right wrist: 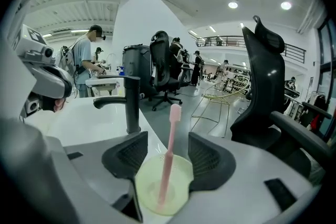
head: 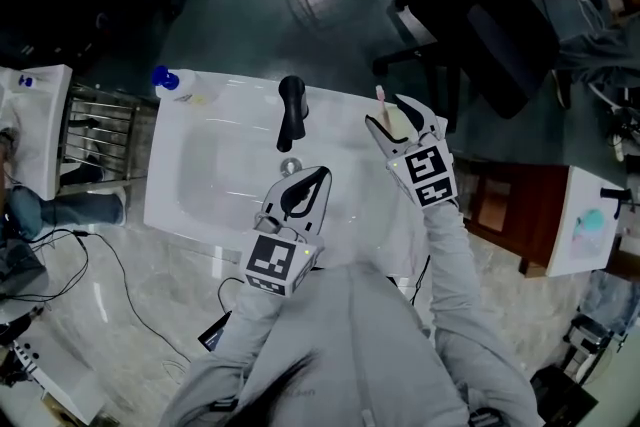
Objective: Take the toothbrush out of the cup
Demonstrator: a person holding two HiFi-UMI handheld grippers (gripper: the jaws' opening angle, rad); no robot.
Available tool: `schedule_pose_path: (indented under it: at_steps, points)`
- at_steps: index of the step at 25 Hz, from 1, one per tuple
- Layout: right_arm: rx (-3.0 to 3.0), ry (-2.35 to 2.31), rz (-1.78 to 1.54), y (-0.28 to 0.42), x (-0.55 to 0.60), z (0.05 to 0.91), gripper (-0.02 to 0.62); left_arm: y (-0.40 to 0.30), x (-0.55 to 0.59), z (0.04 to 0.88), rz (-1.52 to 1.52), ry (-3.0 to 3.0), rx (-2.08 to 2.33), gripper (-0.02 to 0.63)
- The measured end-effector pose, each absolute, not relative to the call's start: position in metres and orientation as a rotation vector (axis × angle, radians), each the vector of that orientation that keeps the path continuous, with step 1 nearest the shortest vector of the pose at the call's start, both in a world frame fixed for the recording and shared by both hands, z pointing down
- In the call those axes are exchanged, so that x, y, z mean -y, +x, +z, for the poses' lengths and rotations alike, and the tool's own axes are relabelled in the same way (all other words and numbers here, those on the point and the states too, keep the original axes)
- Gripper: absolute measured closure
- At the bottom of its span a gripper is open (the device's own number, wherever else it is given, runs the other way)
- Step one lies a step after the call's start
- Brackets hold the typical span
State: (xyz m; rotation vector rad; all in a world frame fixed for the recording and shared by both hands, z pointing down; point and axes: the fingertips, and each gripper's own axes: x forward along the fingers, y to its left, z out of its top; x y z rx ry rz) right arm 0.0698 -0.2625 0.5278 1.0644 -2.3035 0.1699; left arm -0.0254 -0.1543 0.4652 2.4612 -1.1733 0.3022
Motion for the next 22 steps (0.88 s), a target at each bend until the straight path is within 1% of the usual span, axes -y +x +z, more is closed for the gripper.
schedule_pose_path:
  at_steps: [10, 11, 14, 17, 19, 22]
  points:
    - [2.247, 1.029, 0.117, 0.0673, 0.2709, 0.5338, 0.376, -0.0259, 0.1568, 0.4673, 0.302, 2.455, 1.173, 0.578]
    - [2.238, 1.026, 0.11, 0.0675, 0.2708, 0.5341, 0.385, -0.0261, 0.1571, 0.4669, 0.303, 2.455, 1.175, 0.578]
    - [2.214, 1.021, 0.087, 0.0679, 0.2693, 0.5337, 0.446, -0.0263, 0.1568, 0.4659, 0.299, 2.455, 1.174, 0.578]
    - [2.201, 1.027, 0.077, 0.0685, 0.268, 0.5325, 0.485, -0.0274, 0.1572, 0.464, 0.294, 2.452, 1.178, 0.578]
    - [2.195, 1.04, 0.073, 0.07, 0.2681, 0.5312, 0.524, -0.0278, 0.1573, 0.4632, 0.291, 2.451, 1.18, 0.578]
    - [2.201, 1.053, 0.079, 0.0711, 0.2674, 0.5299, 0.545, -0.0287, 0.1561, 0.4644, 0.294, 2.452, 1.183, 0.578]
